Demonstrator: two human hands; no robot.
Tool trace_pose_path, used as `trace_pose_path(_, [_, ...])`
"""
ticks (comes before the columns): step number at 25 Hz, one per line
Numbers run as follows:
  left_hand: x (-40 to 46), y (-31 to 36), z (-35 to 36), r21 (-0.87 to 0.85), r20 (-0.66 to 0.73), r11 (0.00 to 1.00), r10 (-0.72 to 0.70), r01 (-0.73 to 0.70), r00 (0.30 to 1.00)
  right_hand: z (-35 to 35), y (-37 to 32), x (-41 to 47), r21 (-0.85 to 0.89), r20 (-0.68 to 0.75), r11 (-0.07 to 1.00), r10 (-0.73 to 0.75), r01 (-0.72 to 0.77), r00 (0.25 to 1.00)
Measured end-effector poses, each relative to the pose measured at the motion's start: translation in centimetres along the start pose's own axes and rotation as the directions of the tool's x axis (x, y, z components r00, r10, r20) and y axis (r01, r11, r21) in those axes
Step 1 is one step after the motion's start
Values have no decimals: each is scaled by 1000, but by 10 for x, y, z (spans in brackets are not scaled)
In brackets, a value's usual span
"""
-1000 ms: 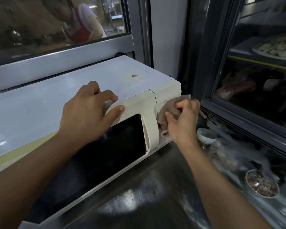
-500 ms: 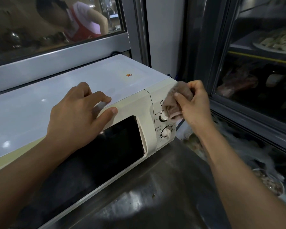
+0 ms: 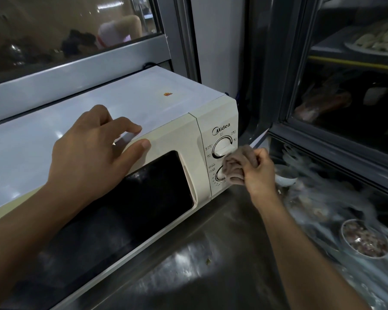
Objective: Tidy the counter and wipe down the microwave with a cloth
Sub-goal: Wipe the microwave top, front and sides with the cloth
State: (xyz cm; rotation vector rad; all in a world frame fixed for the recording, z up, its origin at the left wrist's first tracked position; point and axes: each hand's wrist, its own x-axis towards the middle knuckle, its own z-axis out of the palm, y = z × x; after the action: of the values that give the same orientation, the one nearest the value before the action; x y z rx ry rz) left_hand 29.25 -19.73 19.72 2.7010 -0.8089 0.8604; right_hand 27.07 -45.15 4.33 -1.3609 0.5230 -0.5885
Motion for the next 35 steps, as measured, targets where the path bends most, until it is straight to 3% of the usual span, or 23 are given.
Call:
trace_pose_path(2, [1,0,2,0,-10,1000,9,-9,1000,11,-2,-14,-181,-82,961,-227,210,970])
trace_pose_path(4, [1,-1,4,-3,-19,1000,9,-9,1000,25,-5,-34,-238,-81,901,-391,363,917])
trace_pose_path(10, [0,-1,3,-15,-23,1000,5,-5,1000,27,-2,-54,-364,70,786,-512,500,856])
trace_pose_path(13, [1,-1,3,-11,-25,1000,1,-2,1000,8,-2,-18,-397,119,813,-414,426,902])
trace_pose_path(15, [1,-2,3,-5,-25,1000,1,-1,1000,1,-1,1,-272,91,933,-219,236,971])
trace_pose_path(17, [1,-1,4,-8,-21,1000,-2,2,1000,0,3,8,-159,-18,987,-33,29,999])
trace_pose_path(19, [0,-1,3,-10,-21,1000,-2,1,1000,12,2,-2,-174,-65,981,-104,91,992])
trace_pose_path(22, [0,-1,2,-10,-13,1000,-1,0,1000,27,2,-33,-283,46,874,-399,395,916])
trace_pose_path(24, [0,-1,2,-23,-16,1000,-4,4,1000,15,0,-24,-351,87,817,-459,458,884])
trace_pose_path(27, [1,-2,3,-37,-8,999,9,-9,1000,-10,-9,21,-374,142,875,-273,307,951])
trace_pose_path(29, [1,-3,3,-33,2,999,8,-8,1000,-13,-12,41,-440,146,857,-226,268,963])
trace_pose_path(32, [0,-2,2,-41,-10,999,-5,4,1000,-3,-9,31,-289,8,919,-277,268,961])
trace_pose_path(35, [1,-1,2,-44,-2,999,-14,14,1000,-7,13,3,-80,-1,992,-98,98,995])
